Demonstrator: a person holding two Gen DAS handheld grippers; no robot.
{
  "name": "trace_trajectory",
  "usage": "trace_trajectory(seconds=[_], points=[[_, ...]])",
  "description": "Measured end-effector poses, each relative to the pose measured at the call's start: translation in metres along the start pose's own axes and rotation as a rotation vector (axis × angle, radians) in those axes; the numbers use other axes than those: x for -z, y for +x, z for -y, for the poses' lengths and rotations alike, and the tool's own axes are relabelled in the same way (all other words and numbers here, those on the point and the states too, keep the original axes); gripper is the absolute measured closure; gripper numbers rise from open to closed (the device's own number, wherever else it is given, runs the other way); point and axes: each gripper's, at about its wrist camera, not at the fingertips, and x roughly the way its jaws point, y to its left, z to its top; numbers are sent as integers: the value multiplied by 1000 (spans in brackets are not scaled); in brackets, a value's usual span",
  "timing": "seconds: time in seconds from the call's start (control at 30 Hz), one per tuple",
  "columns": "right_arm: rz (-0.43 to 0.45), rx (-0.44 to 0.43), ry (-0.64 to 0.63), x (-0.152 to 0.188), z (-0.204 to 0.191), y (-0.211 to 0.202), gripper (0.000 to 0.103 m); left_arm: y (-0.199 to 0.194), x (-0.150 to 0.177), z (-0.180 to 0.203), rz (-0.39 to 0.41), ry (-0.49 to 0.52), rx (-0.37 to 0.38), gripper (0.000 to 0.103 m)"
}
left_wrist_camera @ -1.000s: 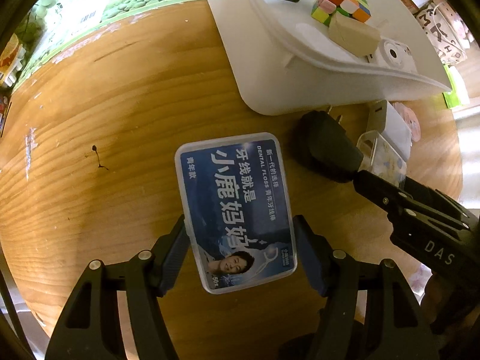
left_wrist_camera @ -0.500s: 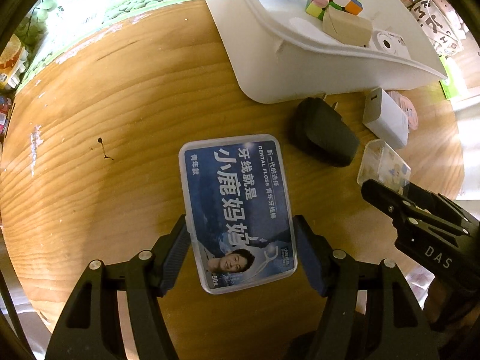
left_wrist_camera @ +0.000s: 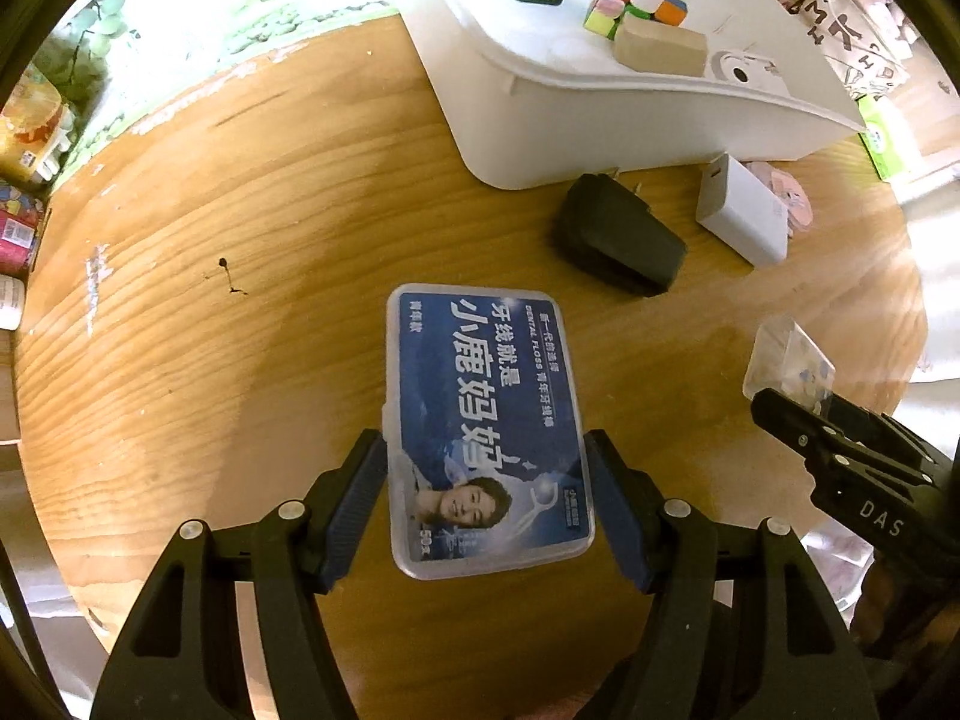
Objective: Organize rigid objects
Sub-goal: 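Lift both held boxes and carry them over the white tray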
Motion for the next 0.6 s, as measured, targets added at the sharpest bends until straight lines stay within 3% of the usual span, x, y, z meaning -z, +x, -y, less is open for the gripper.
trace_trajectory(seconds=[0.27, 0.6], points=[[40, -18, -1, -1, 12, -23, 40, -29, 13, -3, 58, 1, -30, 33], [142, -40, -44, -18, 34, -64, 40, -90, -2, 14, 187, -9, -73, 33]])
